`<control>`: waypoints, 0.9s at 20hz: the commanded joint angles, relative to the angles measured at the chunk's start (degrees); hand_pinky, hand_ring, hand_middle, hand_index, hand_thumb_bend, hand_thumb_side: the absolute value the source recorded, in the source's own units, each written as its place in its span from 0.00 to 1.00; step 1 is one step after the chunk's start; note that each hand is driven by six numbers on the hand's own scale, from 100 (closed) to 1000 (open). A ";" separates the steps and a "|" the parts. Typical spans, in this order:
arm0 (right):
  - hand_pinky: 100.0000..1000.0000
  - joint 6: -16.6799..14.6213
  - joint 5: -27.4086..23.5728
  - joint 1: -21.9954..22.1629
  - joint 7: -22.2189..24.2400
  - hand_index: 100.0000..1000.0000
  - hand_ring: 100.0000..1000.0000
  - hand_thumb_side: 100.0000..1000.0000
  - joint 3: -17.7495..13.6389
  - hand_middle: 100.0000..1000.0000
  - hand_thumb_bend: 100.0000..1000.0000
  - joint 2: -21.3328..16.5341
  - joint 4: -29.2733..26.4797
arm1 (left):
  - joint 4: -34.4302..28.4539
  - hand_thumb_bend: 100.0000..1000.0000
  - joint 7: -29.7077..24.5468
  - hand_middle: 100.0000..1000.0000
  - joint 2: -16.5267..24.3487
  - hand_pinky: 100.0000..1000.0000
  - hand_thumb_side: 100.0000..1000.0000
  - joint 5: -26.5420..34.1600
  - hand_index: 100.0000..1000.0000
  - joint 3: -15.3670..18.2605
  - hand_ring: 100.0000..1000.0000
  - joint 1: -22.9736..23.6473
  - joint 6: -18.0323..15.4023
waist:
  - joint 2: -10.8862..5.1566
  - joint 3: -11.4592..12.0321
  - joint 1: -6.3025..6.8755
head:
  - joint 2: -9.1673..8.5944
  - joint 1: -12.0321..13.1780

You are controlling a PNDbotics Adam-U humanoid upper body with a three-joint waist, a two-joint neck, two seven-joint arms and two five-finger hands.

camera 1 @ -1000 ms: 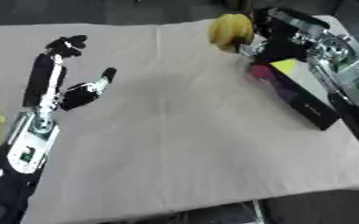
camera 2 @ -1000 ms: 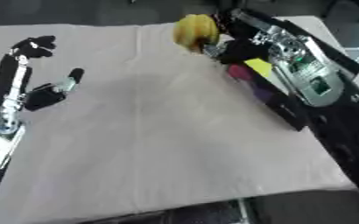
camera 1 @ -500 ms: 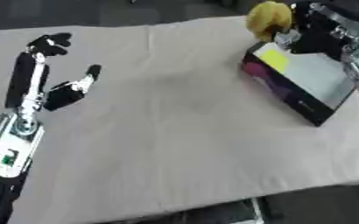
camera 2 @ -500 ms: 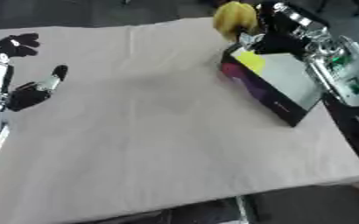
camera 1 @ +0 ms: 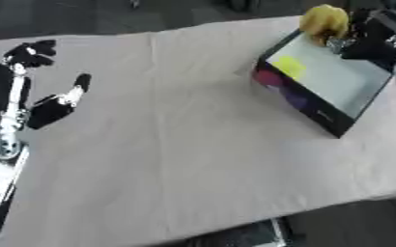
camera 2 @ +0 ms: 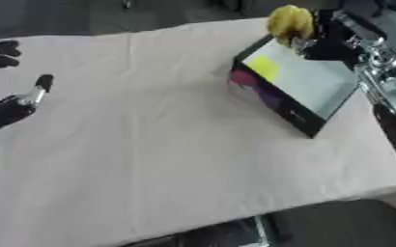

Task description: Pick up the objects with one hand, pass them to the other hand, and then place them into the box on the other side of the table.

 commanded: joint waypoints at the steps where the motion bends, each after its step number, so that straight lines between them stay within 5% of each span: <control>1: 1.00 -1.10 0.72 -0.45 -1.38 0.62 0.88 0.00 -1.37 0.56 0.00 -3.14 2.49 | -1.67 0.38 0.07 0.63 1.36 0.71 0.43 0.64 0.81 0.36 0.61 -0.86 -0.14 | -0.73 0.13 -0.04 | -1.27 -0.88; 6: 1.00 -3.03 2.51 -0.51 -2.88 0.67 0.90 0.00 -1.37 0.61 0.00 -3.43 6.73 | -1.92 0.38 0.02 0.62 1.11 0.71 0.43 0.98 0.80 0.34 0.60 -0.86 -0.05 | -0.61 0.40 0.14 | -1.74 -1.44; 14: 1.00 -5.16 7.78 -0.26 -4.15 0.92 1.00 0.00 -1.71 0.93 0.00 -3.02 11.00 | -1.94 0.36 0.62 0.61 0.99 0.71 0.41 1.72 0.79 0.29 0.59 -0.59 -0.07 | -0.52 0.48 0.18 | -1.70 -0.04; 18: 1.00 -5.95 11.38 -0.01 -5.40 0.97 1.00 0.01 -1.97 1.00 0.00 -3.19 10.87 | -1.94 0.36 0.63 0.61 0.93 0.71 0.41 2.14 0.79 0.18 0.59 -0.43 -0.06 | -0.53 0.41 0.16 | -1.30 0.57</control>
